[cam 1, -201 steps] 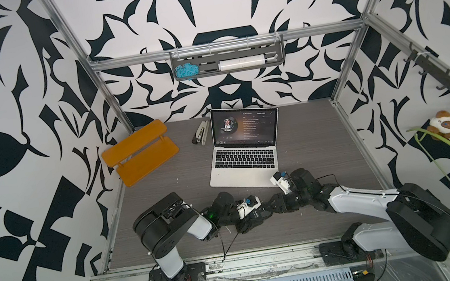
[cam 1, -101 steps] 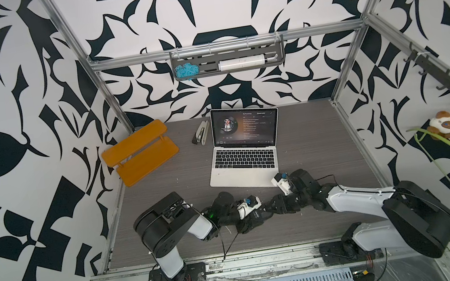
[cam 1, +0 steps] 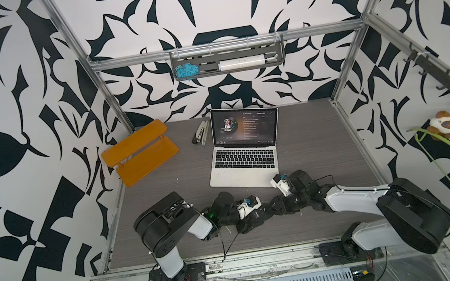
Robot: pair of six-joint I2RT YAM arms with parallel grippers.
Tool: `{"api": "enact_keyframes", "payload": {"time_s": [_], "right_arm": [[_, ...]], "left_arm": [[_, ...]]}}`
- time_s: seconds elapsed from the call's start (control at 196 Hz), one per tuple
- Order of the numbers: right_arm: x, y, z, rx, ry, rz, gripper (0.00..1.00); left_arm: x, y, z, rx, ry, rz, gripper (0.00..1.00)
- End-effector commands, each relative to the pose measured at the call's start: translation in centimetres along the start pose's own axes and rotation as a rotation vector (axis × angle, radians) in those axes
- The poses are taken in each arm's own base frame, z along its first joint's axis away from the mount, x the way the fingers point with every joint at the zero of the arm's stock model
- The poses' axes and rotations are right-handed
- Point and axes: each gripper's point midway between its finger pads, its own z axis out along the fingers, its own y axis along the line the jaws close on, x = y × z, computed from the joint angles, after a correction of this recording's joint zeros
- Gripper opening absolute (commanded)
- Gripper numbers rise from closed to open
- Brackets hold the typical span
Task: Remove the wireless mouse receiver from the laptop
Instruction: Close the lid on the mouse.
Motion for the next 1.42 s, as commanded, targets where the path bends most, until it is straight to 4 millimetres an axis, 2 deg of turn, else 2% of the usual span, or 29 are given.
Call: {"api": "enact_keyframes", "payload": {"time_s": [0.0,0.117,0.183,0.351,0.535,0.743,0.962,1.217,1.415], "right_arm": [[-0.2,1.2,-0.1,-0.056,-0.012,-0.054,0.52],[-0.1,1.0,-0.2,-0.059,-0.013,-0.046,0.61],[0.1,0.7,-0.2,-0.064,-0.010,-0.028,0.69],[0.1,0.4,-0.8,-0.111,-0.020,0.008,0.70],[1.0,0.3,-0.8,-0.153,0.011,0.039,0.70],[1.9,-0.6,-0.7,-0.115,0.042,0.044,0.62],[1.4,-0.6,-0.7,-0.087,0.043,0.025,0.60],[1.0,-0.2,0.3,-0.084,0.074,0.006,0.58],[1.1,-0.5,0.5,-0.075,0.083,0.008,0.52]], "left_arm": [[2.6,-1.1,0.3,0.054,0.087,-0.079,0.38],[2.6,-1.3,0.4,0.071,0.087,-0.084,0.37],[2.5,-1.5,0.4,0.084,0.083,-0.090,0.30],[2.4,-1.4,0.3,0.097,0.073,-0.109,0.30],[2.2,-1.1,0.0,0.091,0.056,-0.116,0.30],[2.3,-1.1,0.1,0.097,0.061,-0.122,0.30],[2.5,-1.2,0.3,0.107,0.074,-0.131,0.30],[2.4,-1.1,0.3,0.106,0.075,-0.128,0.30],[2.5,-1.1,0.3,0.105,0.076,-0.129,0.30]]}}
